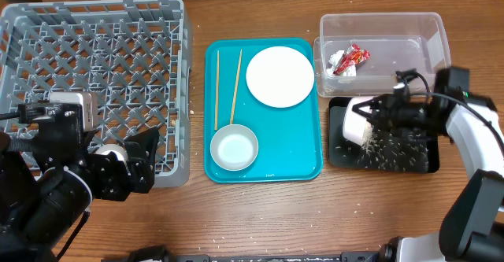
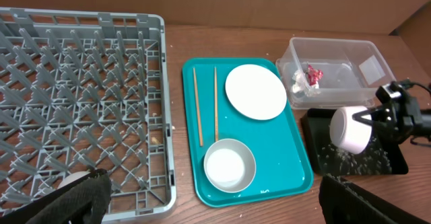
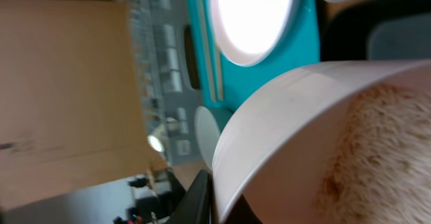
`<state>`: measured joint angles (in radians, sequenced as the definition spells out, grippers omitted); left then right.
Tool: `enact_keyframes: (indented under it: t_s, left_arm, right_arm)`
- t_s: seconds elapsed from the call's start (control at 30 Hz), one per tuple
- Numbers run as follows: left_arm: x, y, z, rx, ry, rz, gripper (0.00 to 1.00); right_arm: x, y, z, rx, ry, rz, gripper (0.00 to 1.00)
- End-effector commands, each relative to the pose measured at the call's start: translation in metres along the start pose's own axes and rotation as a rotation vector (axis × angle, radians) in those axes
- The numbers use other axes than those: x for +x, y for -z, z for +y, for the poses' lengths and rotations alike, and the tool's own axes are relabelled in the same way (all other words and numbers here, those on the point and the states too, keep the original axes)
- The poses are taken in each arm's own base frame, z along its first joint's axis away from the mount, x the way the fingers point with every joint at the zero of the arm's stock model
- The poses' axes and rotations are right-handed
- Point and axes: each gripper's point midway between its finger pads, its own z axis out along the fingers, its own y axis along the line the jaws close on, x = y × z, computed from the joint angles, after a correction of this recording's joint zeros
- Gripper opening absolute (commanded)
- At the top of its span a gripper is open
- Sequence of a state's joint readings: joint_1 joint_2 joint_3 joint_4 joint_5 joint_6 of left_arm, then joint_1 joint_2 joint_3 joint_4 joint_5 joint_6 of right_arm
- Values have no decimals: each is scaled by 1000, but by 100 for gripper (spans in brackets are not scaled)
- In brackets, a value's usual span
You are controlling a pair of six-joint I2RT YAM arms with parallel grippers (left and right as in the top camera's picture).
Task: Sort waste into correct bins and load items into the dishwasher
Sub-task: 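Tip the pink bowl over the black tray to dump the rice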
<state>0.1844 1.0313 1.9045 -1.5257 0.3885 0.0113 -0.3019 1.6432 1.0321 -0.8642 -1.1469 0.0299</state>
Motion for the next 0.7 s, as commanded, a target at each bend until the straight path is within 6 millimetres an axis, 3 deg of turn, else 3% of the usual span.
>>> enact_keyframes:
  t_s: [0.0,0.1,0.2,0.33,0.43,0.53,0.6,0.63,0.67]
  left_arm:
    - [0,1,-1,0,-28,-5,100]
    - [0,1,-1,0,-28,-5,100]
    - [0,1,-1,0,-28,-5,100]
    - [0,1,-1,0,-28,-5,100]
    - [0,1,-1,0,-28,-5,100]
    - [0,1,-1,0,-28,-5,100]
    - [0,1,-1,0,-28,-5,100]
    - [0,1,-1,0,-28,-5,100]
    - [0,1,-1,0,-28,-5,100]
  right_arm:
    - [3,22,41,-364,89,-43,4]
    - [0,30,34,-388,114,-83,4]
    - [-5,26,3,-250,133,-123,4]
    - [-1,35,21,-385,196,-137,4]
    - [-10,29,-9,-217,121,-151,4]
    - [-5,38,17,-379,158,-142,4]
    - [-11,31,-5,-243,139,-155,4]
    - [-17,29,-24,-140,39,-166,4]
    - [-18,30,-27,-131,-36,-166,4]
